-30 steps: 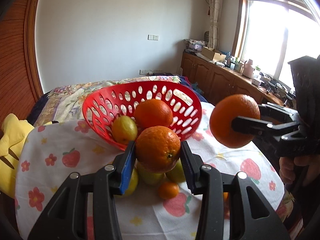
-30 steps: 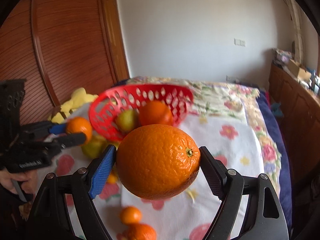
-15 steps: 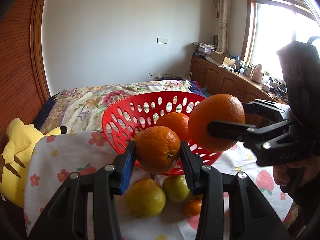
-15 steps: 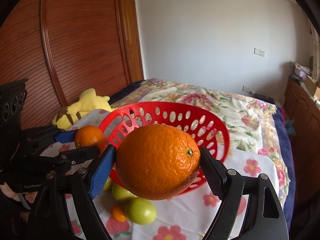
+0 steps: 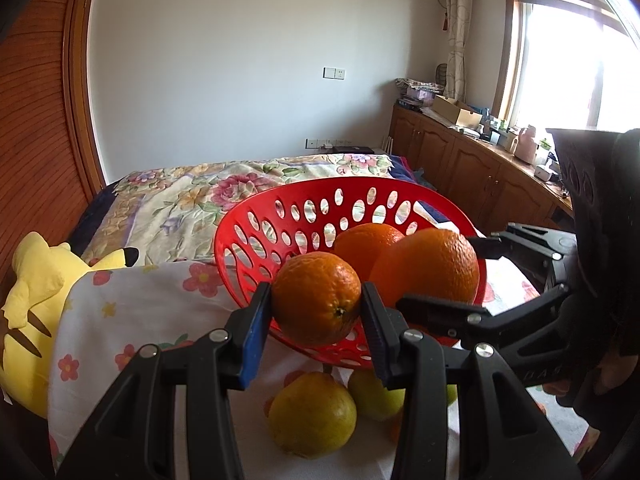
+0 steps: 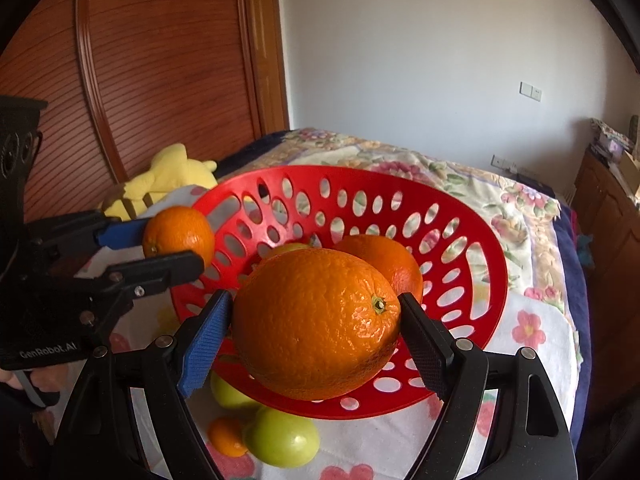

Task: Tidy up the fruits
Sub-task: 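Carry both oranges over the red basket and open both tools, then withdraw both tools from the basket back over the table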

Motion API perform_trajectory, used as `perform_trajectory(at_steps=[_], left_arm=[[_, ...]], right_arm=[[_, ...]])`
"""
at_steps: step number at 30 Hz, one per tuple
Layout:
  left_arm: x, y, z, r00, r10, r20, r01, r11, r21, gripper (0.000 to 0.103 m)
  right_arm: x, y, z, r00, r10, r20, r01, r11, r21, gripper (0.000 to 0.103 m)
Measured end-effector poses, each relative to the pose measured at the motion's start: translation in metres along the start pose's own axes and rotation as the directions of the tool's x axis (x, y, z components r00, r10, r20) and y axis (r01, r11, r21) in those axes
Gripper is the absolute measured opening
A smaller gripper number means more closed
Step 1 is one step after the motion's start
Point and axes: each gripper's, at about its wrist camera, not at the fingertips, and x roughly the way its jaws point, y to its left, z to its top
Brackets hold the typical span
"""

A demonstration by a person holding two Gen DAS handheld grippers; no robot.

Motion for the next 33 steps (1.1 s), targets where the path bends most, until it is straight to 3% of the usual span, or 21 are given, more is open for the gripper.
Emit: perform_trajectory(at_steps=[8,12,17,25,28,33], left_arm=[[0.018,0.004,0.005,0.999,0.015,-0.032,-0.014,1.0,0.016,0.042],[0.024,0.005,0.006,0.999,0.026,-0.044,-0.025,0.999,0.025,0.043],[0.029,0.004,0.007,0.998,0.024,-0.055,-0.023,1.0,0.019,0.043],[0.034,0.002,0.009,0.997,0.038,-0.063,-0.036,0.999,0.025,0.045],[0.031,0.003,0.011,0.998,0.036,-0.052,-0.036,0.999,0.011,0.053],[0.018,0.004,0.007,0.998,0.043,-0.045,-0.043,0.999,0.006,0.054]], right_arm=[[0.013,-0.003,-0.003,1.0,0.005,-0.024,-0.005,1.0,0.023,0.085],[-0.001,-0.006,0.004,0.999,0.025,0.038,-0.027,0.999,0.047,0.087],[-0.017,-0.008,0.001,0.998,-0.006,0.061,0.003,0.999,0.049,0.087],[-0.046,-0.01,-0.02,0.996,-0.021,0.085,0.014,0.996,0.086,0.088],[-0.057,-0.009,-0.028,0.995,-0.026,0.093,0.016,0.995,0.101,0.088],[-0.071,-0.007,-0.042,0.994,-0.034,0.103,0.022,0.993,0.12,0.089]])
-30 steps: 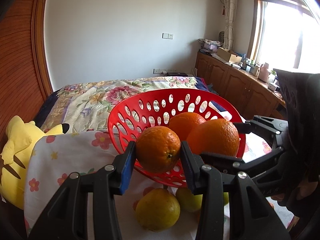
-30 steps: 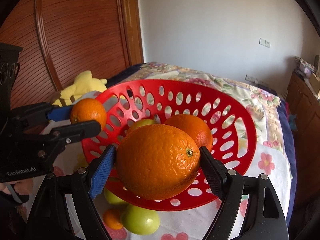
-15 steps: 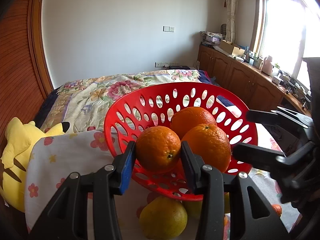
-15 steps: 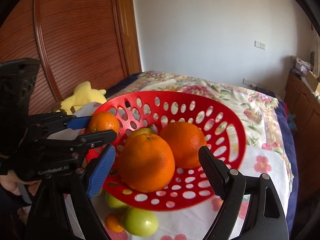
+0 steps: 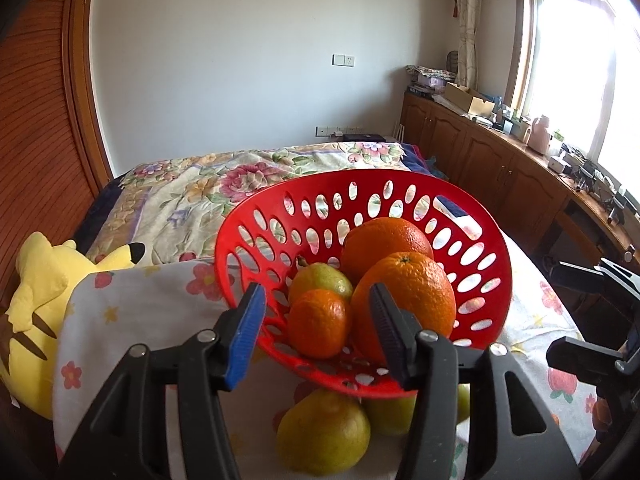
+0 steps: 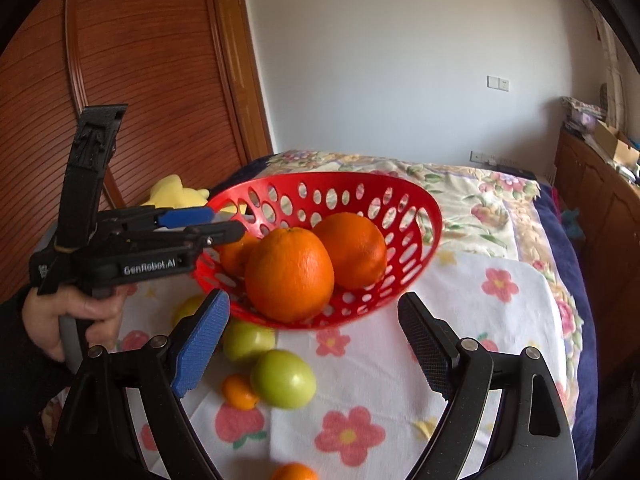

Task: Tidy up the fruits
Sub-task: 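Withdraw both tools from the basket back over the table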

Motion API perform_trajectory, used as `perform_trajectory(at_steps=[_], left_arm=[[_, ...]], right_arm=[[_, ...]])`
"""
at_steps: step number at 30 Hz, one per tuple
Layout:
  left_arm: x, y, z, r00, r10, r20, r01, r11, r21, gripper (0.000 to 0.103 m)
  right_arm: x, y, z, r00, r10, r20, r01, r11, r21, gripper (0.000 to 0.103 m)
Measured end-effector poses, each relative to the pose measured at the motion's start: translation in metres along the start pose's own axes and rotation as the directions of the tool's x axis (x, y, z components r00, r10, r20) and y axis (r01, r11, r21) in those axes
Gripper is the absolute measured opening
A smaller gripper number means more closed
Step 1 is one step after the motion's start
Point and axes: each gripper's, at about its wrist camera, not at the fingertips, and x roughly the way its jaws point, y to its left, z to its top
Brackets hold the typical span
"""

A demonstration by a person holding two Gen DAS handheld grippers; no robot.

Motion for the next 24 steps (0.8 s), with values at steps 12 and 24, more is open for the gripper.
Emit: perform_trajectory(at_steps=[12,24], left_arm=[[-0.055,-0.014,-0.029,0.998,0.025,0.054,-0.027,0.999,0.042,0.057],[-0.089,-0.021,-0.06,0.998,0.018,0.057,-0.02,0.999,0.033,0.059]], right_arm=[[-0.031,-0.008,-0.04,0.998,-0.065,0.019,0.063,0.995,0.076,0.09],[-0.055,-0.007,-0.066,0.994,-0.109,0.019,0.107,0.991,0.077,0.09]])
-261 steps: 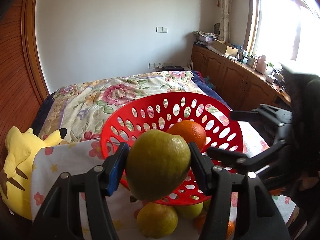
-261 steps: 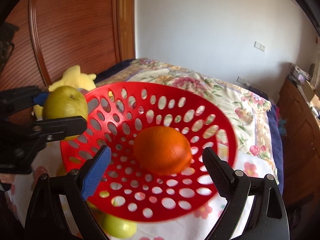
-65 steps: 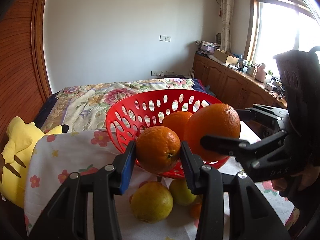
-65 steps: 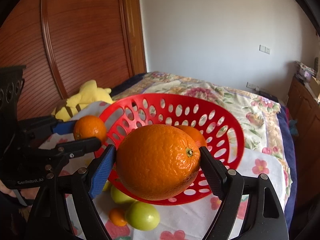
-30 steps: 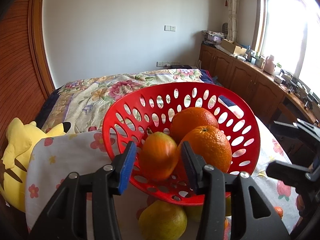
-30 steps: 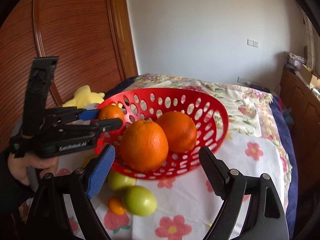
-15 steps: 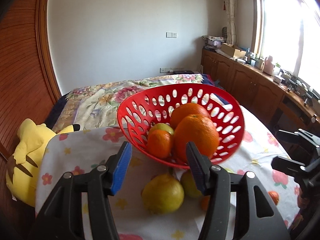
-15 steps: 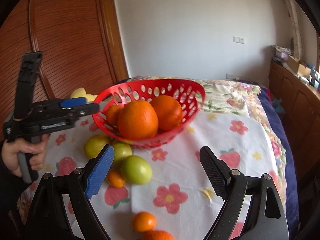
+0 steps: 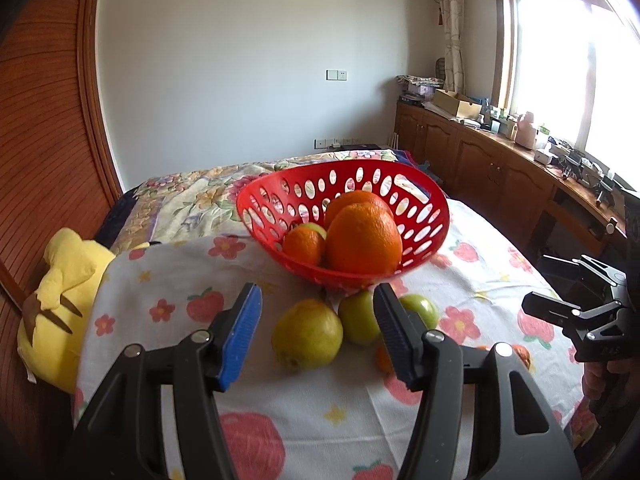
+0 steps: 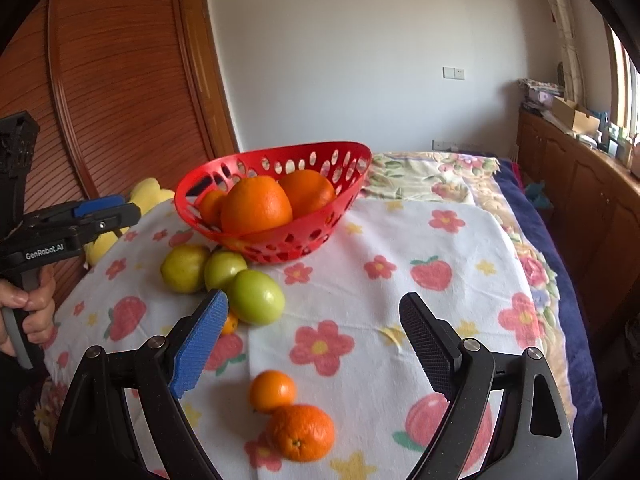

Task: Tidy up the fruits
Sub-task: 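Withdraw both tools from the basket back over the table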

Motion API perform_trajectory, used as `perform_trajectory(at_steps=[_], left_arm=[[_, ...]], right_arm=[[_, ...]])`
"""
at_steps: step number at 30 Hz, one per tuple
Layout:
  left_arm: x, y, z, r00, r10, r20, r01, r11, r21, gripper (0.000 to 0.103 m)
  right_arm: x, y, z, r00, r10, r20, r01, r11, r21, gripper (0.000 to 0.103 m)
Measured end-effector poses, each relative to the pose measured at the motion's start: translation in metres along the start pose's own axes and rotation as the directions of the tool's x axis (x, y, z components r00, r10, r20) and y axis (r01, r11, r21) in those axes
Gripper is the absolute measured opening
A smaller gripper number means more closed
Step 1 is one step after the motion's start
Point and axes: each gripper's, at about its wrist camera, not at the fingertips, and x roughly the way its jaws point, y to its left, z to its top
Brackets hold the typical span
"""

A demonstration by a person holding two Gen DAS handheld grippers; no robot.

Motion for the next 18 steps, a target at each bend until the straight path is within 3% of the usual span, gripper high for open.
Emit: perform_trajectory(at_steps=[10,18], left_arm=[[-0.001,-0.004,-0.03,0.998,-0.038,-0.04,0.036,0.998,-0.043,0.061],[0.006,-0.018,-0.052,0.997,-0.04,-0.062,0.037,0.999,-0.034,0.062]], right_arm=[[0.0,0.007,-0.035,0.998,-0.005,-0.066,0.005,1.0,0.002,0.088],[0.007,0.009,-0.055,0.994,-0.017,-0.112,0.016,1.0,-0.009,0.076]])
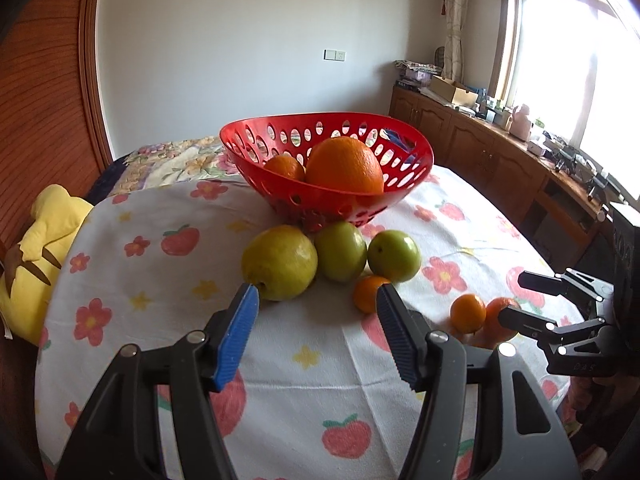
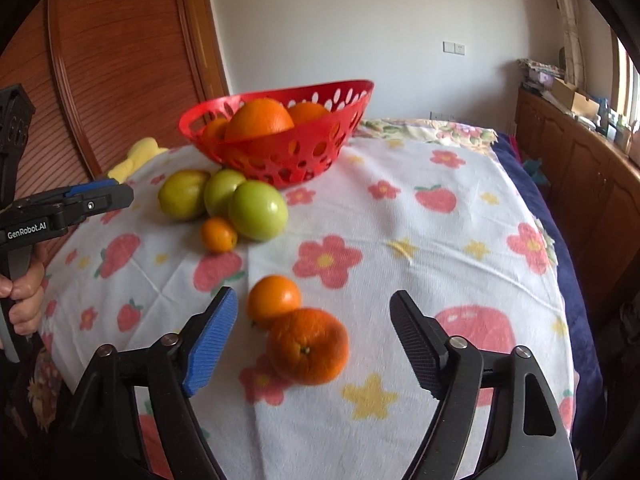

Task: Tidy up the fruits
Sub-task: 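Withdraw both tools from the basket back over the table, then close the right tool on the small tangerine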

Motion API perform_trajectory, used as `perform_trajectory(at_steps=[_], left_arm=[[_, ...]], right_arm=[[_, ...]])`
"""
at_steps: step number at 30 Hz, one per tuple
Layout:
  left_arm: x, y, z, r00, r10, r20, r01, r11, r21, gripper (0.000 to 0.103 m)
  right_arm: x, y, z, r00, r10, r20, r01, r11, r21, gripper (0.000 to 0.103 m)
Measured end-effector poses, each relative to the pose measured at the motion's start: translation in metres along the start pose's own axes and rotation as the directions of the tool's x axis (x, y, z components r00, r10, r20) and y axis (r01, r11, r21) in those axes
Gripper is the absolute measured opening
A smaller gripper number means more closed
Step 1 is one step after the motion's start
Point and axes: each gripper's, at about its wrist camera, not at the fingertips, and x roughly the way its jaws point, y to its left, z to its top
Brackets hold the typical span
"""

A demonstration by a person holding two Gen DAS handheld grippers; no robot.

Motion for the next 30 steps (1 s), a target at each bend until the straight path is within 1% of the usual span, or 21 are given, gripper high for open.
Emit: perform_trajectory(at_steps=[4,7,12,16,18,20,22,25,28,30], left_arm=[[0.003,-0.006,-0.004,1.0,0.017,0.003,-0.017,1.0,0.022,0.062],[0.007,-0.004,-0.005,1.0,0.022,-0.002,-0.022,1.0,0.012,0.064],[0.012,-0.007,-0.009,1.0,0.014,-0.002,-0.014,1.0,0.002,0.066],[0.02,-0.012,-0.011,1.0,-0.004,-0.022,0.004,1.0,0.001,0.067],[0.023,-0.014,-0.011,1.0,-0.007,-0.022,0.007,1.0,0.0,0.067],[0.026,-0.016,-0.009,1.0,-0.003,-0.015,0.003,1.0,-0.001,0.067],[0.029,-0.017,-0.008,1.0,0.006,-0.019,-0.006,1.0,-0.005,0.067],[0.033,-0.019,-0.007,1.0,-0.016,-0.022,0.016,1.0,-0.001,0.067],[0.04,-0.024,-0.006,0.999,0.0,-0.046,0.001,1.0,0.02,0.067],[0.044,-0.026,-0.005,0.998,-0.011,-0.066,0.012,1.0,0.019,0.067]], right_arm=[[0.004,-0.003,-0.005,1.0,0.003,-0.017,-0.003,1.0,0.003,0.07],[0.007,-0.003,-0.007,1.0,0.001,-0.026,-0.001,1.0,0.001,0.067],[0.012,-0.004,-0.013,0.999,0.006,-0.05,-0.006,1.0,-0.005,0.063],[0.014,-0.004,-0.014,0.998,0.024,-0.059,-0.025,1.0,-0.01,0.061],[0.016,-0.003,-0.015,0.997,0.034,-0.07,-0.036,0.999,-0.018,0.053],[0.019,-0.001,-0.015,0.996,0.037,-0.075,-0.039,0.999,-0.021,0.049],[0.019,0.0,-0.015,0.996,0.04,-0.075,-0.041,0.999,-0.022,0.048],[0.02,-0.001,-0.015,0.996,0.048,-0.074,-0.049,0.999,-0.015,0.048],[0.021,-0.002,-0.015,0.996,0.054,-0.072,-0.054,0.998,-0.009,0.048],[0.021,-0.002,-0.015,0.996,0.056,-0.073,-0.056,0.998,-0.006,0.048]])
